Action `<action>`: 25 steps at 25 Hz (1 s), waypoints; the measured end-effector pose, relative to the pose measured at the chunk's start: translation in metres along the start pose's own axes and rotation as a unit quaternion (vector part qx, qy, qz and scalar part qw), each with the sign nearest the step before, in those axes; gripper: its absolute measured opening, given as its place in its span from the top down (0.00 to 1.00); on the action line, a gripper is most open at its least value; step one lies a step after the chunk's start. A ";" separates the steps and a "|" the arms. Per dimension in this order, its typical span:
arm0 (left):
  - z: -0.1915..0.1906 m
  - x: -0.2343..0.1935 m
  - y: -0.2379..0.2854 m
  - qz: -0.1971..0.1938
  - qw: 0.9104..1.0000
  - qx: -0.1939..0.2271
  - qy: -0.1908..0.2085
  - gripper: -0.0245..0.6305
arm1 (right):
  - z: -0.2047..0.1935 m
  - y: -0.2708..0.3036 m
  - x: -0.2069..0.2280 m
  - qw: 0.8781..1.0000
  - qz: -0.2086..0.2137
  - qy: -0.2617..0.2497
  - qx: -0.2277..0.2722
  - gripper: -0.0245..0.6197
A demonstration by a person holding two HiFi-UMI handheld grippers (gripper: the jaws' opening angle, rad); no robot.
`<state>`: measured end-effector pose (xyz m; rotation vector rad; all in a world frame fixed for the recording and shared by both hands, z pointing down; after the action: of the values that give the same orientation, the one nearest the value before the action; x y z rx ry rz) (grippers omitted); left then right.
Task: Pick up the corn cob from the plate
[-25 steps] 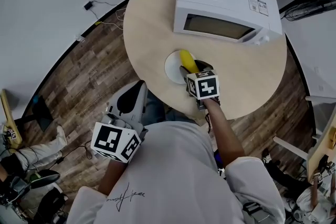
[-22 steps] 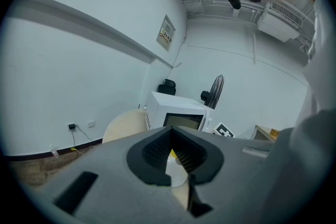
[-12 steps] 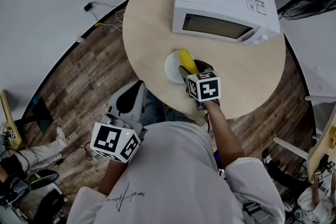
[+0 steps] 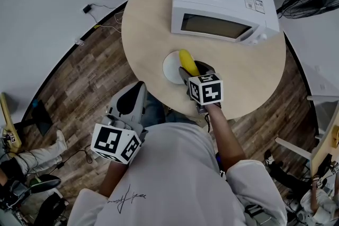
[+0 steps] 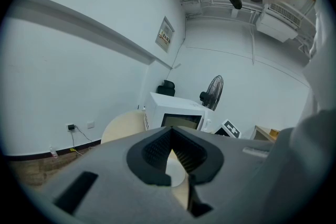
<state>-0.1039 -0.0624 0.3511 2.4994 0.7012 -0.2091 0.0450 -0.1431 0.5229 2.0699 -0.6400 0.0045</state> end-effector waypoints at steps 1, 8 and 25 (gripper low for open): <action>0.000 0.001 0.000 0.000 1.000 0.000 0.000 0.98 | 0.000 -0.002 0.000 1.000 0.001 0.001 0.002 0.55; 0.000 0.006 0.000 -0.001 1.000 0.002 0.002 0.98 | 0.007 -0.015 0.001 1.000 0.005 0.000 0.019 0.55; 0.000 0.015 0.008 0.000 1.000 0.009 -0.003 0.98 | 0.022 -0.051 0.007 0.997 0.022 0.018 0.066 0.55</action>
<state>-0.0868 -0.0614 0.3503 2.5140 0.7004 -0.2229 0.0686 -0.1417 0.4724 2.1775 -0.6794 0.1120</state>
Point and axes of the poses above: the fingertips, and each gripper's own axes: y forward along the fingers, x to its right, z out of its top, the point moved 2 cm from there along -y, backward along the fingers, and after that the axes turned 9 degrees about -x, right-handed, at the moved point
